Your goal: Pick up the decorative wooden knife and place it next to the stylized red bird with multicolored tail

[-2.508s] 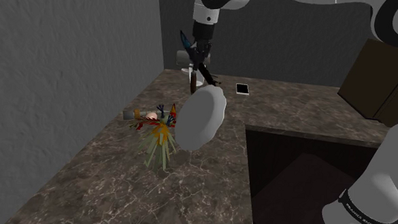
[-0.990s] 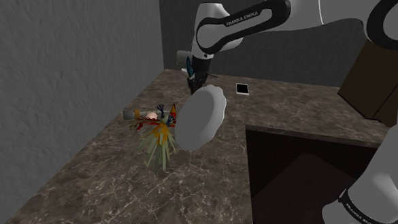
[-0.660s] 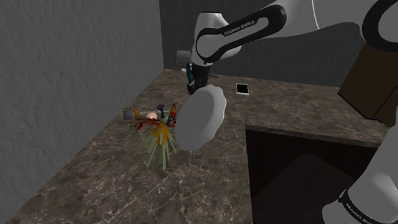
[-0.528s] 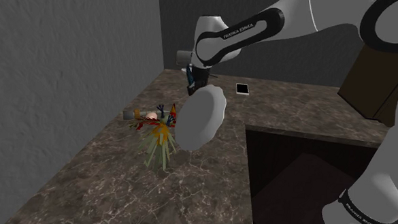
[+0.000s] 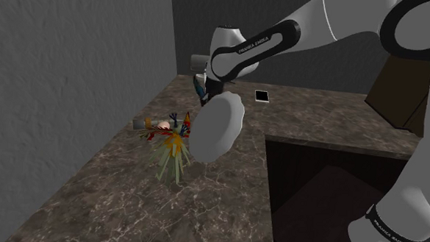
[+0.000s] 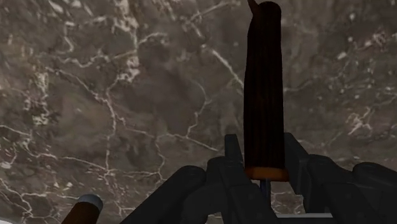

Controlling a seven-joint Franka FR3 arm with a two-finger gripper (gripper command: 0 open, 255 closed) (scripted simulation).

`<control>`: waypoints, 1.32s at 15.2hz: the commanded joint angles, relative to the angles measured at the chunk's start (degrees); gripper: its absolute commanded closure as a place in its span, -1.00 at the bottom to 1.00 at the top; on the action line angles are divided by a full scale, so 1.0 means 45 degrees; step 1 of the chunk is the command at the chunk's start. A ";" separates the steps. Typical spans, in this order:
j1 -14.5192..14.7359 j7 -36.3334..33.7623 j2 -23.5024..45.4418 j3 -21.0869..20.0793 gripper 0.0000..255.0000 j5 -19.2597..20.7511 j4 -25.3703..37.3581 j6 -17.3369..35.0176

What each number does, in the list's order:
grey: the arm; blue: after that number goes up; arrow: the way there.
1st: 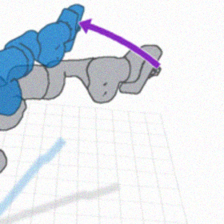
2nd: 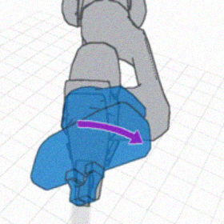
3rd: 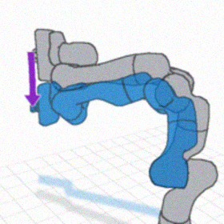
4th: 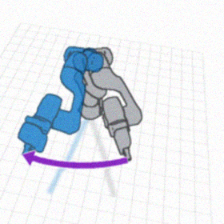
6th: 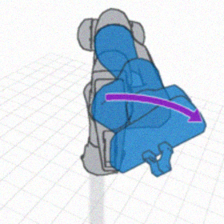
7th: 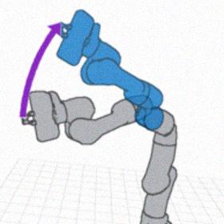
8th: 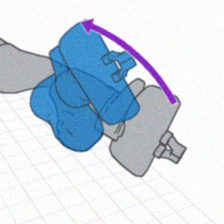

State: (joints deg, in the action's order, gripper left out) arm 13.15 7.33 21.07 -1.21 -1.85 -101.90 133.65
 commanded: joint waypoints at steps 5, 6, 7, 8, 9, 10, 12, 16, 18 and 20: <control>0.0027 -0.0025 0.0479 -0.0010 1.00 0.0016 -0.0442 0.0054; 0.0027 -0.0025 0.0479 -0.0010 1.00 0.0017 -0.0443 0.0055; 0.0027 -0.0025 0.0478 -0.0010 1.00 0.0017 -0.0443 0.0055; 0.0027 -0.0025 0.0478 -0.0010 1.00 0.0017 -0.0443 0.0055; 0.0027 -0.0025 0.0478 -0.0010 1.00 0.0017 -0.0443 0.0055; 0.0027 -0.0025 0.0478 -0.0010 1.00 0.0017 -0.0443 0.0055; 0.0027 -0.0025 0.0478 -0.0010 -1.00 0.0017 -0.0443 0.0055; 0.0027 -0.0025 0.0479 -0.0010 -1.00 0.0017 -0.0443 0.0055; 0.0019 -0.0025 0.0206 -0.0008 -1.00 0.0016 -0.0400 -0.0261; 0.0002 -0.0025 -0.0305 -0.0004 -1.00 0.0016 -0.0260 -0.0912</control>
